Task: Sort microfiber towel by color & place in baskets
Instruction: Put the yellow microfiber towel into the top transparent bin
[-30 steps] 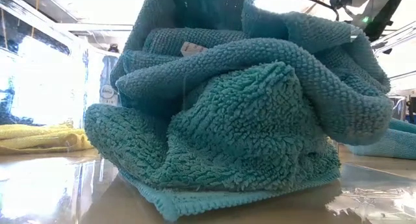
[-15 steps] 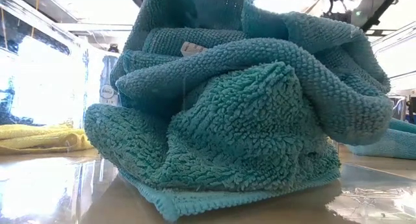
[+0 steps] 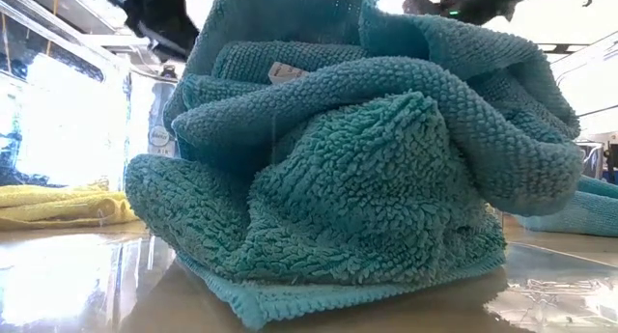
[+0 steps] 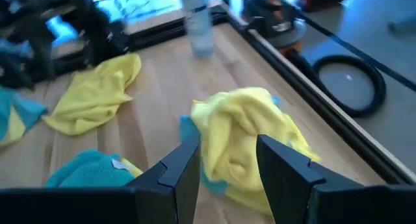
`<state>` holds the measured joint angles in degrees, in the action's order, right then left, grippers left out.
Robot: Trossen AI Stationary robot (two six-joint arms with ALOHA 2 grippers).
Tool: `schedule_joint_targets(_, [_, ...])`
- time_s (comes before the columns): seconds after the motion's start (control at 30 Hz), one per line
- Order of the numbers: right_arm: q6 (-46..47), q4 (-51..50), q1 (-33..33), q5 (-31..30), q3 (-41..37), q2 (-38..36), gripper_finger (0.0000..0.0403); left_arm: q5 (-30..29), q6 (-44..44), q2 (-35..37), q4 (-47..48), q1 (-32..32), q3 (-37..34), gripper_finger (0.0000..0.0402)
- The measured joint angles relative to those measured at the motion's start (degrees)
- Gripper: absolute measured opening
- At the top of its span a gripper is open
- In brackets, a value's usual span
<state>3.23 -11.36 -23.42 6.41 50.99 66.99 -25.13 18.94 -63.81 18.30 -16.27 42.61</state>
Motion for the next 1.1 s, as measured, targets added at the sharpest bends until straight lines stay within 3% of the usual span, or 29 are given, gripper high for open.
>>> schedule_joint_targets(0.27, [-4.2, -8.7, 3.0, -5.5, 19.4, 22.2, 0.0144, 1.2, -2.1, 11.7, -6.5, 5.3, -13.1, 0.0099])
schedule_joint_targets(0.53, [1.2, -19.5, 3.0, -6.4, 35.7, 39.6, 0.0144, 2.6, -4.7, 16.4, -9.9, 8.6, -18.1, 0.0099])
schedule_joint_targets(0.8, [1.9, -19.8, 3.0, -7.7, 42.2, 49.4, 0.0144, 2.6, -1.4, 16.7, -9.0, 8.8, -20.4, 0.0099])
schedule_joint_targets(0.97, [2.3, -19.7, 3.0, -13.9, 42.4, 52.6, 0.0139, 3.6, -1.0, 17.0, -9.6, 8.8, -20.4, 0.0099])
schedule_joint_targets(1.1, [2.0, -21.6, 2.8, -14.5, 42.4, 53.1, 0.0073, 5.9, 0.0, 17.0, -9.6, 8.8, -20.4, 0.0099])
